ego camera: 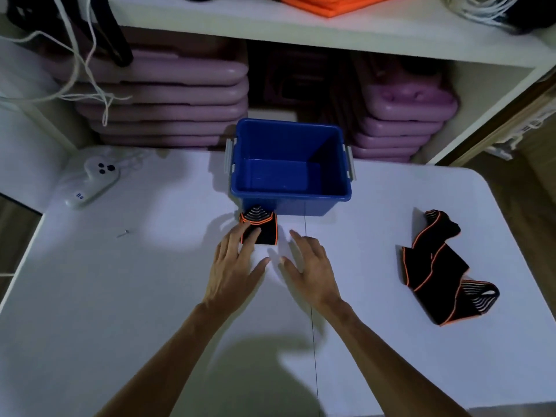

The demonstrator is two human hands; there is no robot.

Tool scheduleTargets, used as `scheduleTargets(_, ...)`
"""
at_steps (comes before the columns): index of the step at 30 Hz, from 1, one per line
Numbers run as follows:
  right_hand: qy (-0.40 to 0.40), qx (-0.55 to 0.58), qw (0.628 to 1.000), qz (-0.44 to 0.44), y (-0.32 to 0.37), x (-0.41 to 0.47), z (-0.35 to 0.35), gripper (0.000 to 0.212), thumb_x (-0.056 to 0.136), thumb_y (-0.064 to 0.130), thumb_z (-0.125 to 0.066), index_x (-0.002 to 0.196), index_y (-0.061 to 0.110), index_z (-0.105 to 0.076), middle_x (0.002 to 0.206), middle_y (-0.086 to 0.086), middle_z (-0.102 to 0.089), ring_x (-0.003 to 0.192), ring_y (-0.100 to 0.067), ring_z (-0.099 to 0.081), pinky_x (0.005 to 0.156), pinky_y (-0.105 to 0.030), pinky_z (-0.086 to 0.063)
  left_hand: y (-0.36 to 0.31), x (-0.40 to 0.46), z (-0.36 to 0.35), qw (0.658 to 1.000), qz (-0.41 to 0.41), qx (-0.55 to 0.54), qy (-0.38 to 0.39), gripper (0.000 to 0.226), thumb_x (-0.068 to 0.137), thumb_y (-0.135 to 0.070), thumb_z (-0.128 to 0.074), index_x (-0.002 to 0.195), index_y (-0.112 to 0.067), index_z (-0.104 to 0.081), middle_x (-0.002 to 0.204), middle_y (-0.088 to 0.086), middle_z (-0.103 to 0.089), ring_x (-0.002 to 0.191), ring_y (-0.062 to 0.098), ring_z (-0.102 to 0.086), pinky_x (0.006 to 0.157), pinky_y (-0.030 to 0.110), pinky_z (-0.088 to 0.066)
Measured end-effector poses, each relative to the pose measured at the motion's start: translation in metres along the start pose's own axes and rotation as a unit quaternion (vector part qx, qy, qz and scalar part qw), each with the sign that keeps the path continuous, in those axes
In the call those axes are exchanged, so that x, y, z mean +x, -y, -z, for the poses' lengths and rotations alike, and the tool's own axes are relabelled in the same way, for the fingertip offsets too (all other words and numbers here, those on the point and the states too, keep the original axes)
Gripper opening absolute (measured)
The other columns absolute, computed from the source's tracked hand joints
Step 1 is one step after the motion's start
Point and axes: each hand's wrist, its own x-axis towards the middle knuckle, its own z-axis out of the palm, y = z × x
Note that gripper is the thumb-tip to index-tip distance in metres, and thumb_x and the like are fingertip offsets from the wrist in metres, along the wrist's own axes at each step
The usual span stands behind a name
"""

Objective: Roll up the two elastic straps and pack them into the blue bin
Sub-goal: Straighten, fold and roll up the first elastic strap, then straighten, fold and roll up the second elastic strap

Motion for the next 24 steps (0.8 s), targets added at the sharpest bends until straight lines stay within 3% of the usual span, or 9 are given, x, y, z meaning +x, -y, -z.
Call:
scheduleTargets(4,-0.019,-0.032,0.999,-0.03,-0.037,-0.024,0.032,0.054,0.096,0.047,-0.048,0.145,0.027,-0.039,0.144,0.001,-0.044,0.129,-0.02,-0.041,0.105,-0.037,-0.038,-0.034,-0.012,-0.02,0.999,-0.045,-0.001,0.031,0.045,0.088,-0.033,-0.056,0.126,-0.011,-0.056,0.135,0.011,-0.049,0.124,0.027,-0.045,0.099,0.038,-0.038)
scheduleTargets(6,-0.034,-0.049,0.997,-0.042,-0.057,-0.033,0.054,0.052,0.096,0.044,-0.05,0.143,0.024,-0.042,0.142,-0.002,-0.046,0.128,-0.022,-0.041,0.105,-0.035,-0.037,-0.055,-0.01,-0.036,0.996,-0.067,-0.013,0.059,0.042,0.089,-0.034,-0.053,0.125,-0.012,-0.057,0.134,0.009,-0.051,0.124,0.025,-0.046,0.099,0.037,-0.04)
scheduleTargets(10,-0.079,-0.06,0.992,-0.075,-0.099,-0.047,0.103,0.047,0.094,0.043,-0.052,0.135,0.019,-0.053,0.134,-0.007,-0.052,0.127,-0.027,-0.045,0.105,-0.044,-0.041,-0.109,0.008,-0.069,0.987,-0.116,-0.009,0.107,0.043,0.091,-0.04,-0.044,0.124,-0.017,-0.057,0.133,0.006,-0.052,0.121,0.02,-0.045,0.098,0.037,-0.043)
scheduleTargets(13,-0.11,-0.072,0.987,-0.092,-0.134,-0.058,0.138,0.048,0.092,0.047,-0.047,0.13,0.019,-0.056,0.128,-0.005,-0.055,0.122,-0.024,-0.048,0.102,-0.043,-0.043,-0.158,0.024,-0.096,0.978,-0.147,-0.003,0.146,0.041,0.09,-0.035,-0.05,0.126,-0.016,-0.055,0.134,0.006,-0.05,0.118,0.023,-0.048,0.093,0.037,-0.045)
scheduleTargets(19,-0.141,-0.093,0.967,-0.191,-0.206,-0.098,0.19,0.04,0.089,0.026,-0.063,0.128,0.016,-0.059,0.126,-0.011,-0.056,0.12,-0.032,-0.049,0.098,-0.044,-0.044,-0.245,0.035,-0.151,0.952,-0.17,-0.01,0.254,0.042,0.093,-0.03,-0.052,0.131,-0.013,-0.049,0.13,0.006,-0.044,0.111,0.026,-0.048,0.09,0.04,-0.044)
scheduleTargets(24,-0.107,-0.086,0.946,-0.295,-0.257,-0.127,0.216,0.041,0.096,0.027,-0.053,0.137,0.023,-0.051,0.15,-0.011,-0.034,0.143,-0.029,-0.021,0.111,-0.049,-0.028,-0.298,0.045,-0.188,0.939,-0.225,0.029,0.259,0.042,0.093,-0.025,-0.053,0.132,-0.015,-0.049,0.135,0.005,-0.043,0.126,0.025,-0.037,0.099,0.037,-0.035)
